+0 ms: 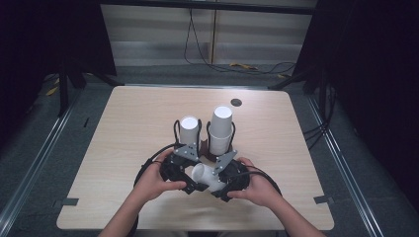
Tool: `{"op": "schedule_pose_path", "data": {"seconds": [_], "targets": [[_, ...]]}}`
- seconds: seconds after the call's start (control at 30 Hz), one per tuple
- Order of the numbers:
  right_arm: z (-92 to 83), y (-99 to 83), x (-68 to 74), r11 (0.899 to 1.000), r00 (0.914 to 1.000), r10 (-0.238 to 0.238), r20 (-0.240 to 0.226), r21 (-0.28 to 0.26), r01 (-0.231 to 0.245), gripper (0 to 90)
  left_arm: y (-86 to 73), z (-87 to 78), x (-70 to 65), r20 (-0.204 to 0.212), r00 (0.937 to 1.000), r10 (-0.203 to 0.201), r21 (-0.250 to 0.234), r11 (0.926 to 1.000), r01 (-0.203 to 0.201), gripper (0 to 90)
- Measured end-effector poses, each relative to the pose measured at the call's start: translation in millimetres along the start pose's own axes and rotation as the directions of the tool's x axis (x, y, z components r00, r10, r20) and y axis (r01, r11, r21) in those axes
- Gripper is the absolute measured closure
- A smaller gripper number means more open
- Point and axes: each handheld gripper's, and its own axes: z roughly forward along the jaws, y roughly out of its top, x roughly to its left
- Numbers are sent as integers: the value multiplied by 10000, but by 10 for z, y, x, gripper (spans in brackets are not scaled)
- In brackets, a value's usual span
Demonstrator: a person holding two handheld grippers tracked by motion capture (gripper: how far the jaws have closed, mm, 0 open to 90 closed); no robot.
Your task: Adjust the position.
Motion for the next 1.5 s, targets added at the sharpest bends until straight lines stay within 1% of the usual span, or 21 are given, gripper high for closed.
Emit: {"op": "schedule_pose_path", "data": {"seconds": [0.03, 0.2, 0.27, 0.3, 0.37, 0.43, 0.47, 0.5, 0.53, 0.63, 0.67, 0.7, 0.77, 0.83, 0.9, 1.03, 1.07, 1.1, 1.33, 1.47, 1.5], "targets": [[6, 6, 3, 10000, 10000, -8, 1, -7, 8, 205, -2, 15, -4, 7, 10000, -4, -85, 10000, 4, 159], [15, 23, 15, 10000, 10000, -73, -8, 5, 73, 204, 4, 30, -4, 8, 10000, -30, -39, 10000, 30, 159], [17, 26, 18, 10000, 10000, -65, -27, 0, 65, 204, 10, 25, -9, 47, 9999, -121, -20, 9999, 121, 161], [23, 31, 17, 9999, 9998, -172, -24, 1, 172, 204, 14, 17, -5, -1, 10000, -79, -10, 10000, 79, 170], [21, 32, 22, 9999, 9999, -105, -51, 50, 105, 205, 14, 13, 3, 40, 10000, -8, -54, 10000, 8, 177], [21, 35, 24, 9999, 9999, -113, -32, 56, 113, 205, 8, 9, 1, 53, 10000, 5, -96, 10000, -5, 211], [23, 36, 26, 9999, 9999, -110, -45, 28, 110, 204, 4, 7, -5, 68, 10000, 17, -94, 10000, -17, 252], [23, 37, 30, 9999, 9999, -91, -70, 43, 91, 205, -2, 2, -2, -5, 9999, 164, -122, 9998, -164, 298], [23, 37, 30, 9999, 9999, -91, -70, 43, 91, 205, -2, 2, -2, -5, 9999, 164, -122, 9998, -164, 314], [24, 36, 38, 9998, 9998, -175, -78, -26, 174, 205, -15, -9, 5, 109, 9999, 84, -95, 9999, -83, 318], [24, 36, 38, 9998, 9998, -175, -78, -26, 174, 205, -20, -11, 13, 151, 9998, 161, -79, 9998, -160, 318], [21, 37, 36, 9996, 9996, -279, -77, -50, 278, 205, -30, -8, 23, 227, 9996, 162, -122, 9998, -159, 320], [5, 36, 35, 9996, 9996, -264, -83, -96, 264, 205, -52, -26, 37, 295, 9996, 21, -183, 9998, -16, 320], [-5, 34, 31, 9995, 9996, -273, -63, -183, 272, 202, -65, -49, 54, 326, 9994, 61, -296, 9995, -51, 321], [-28, 27, 28, 9994, 9999, -91, -113, -329, 87, 201, -70, -64, 56, 411, 9992, -3, -484, 9988, 23, 322], [-43, 15, 21, 9983, 9998, -124, -145, -577, 115, 192, -73, -82, 62, 427, 9991, -32, -639, 9979, 59, 323], [-44, 0, 13, 9972, 9998, -33, -176, -749, 20, 186, -73, -85, 65, 442, 9990, -14, -657, 9978, 43, 322], [-44, 0, 13, 9972, 9998, -33, -176, -749, 20, 186, -74, -90, 66, 436, 9990, -56, -694, 9975, 86, 322], [-46, -100, -6, 9880, 9982, 573, -195, -1428, -595, 165, -68, -122, 65, 422, 9990, -163, -876, 9960, 200, 323], [-45, -140, -11, 9860, 9971, 754, -126, -1481, -764, 159, -69, -147, 76, 298, 9994, -169, -913, 9956, 196, 323], [-42, -155, -17, 9855, 9976, 683, -105, -1550, -691, 157, -72, -152, 78, 308, 9993, -195, -913, 9956, 223, 323]]}}
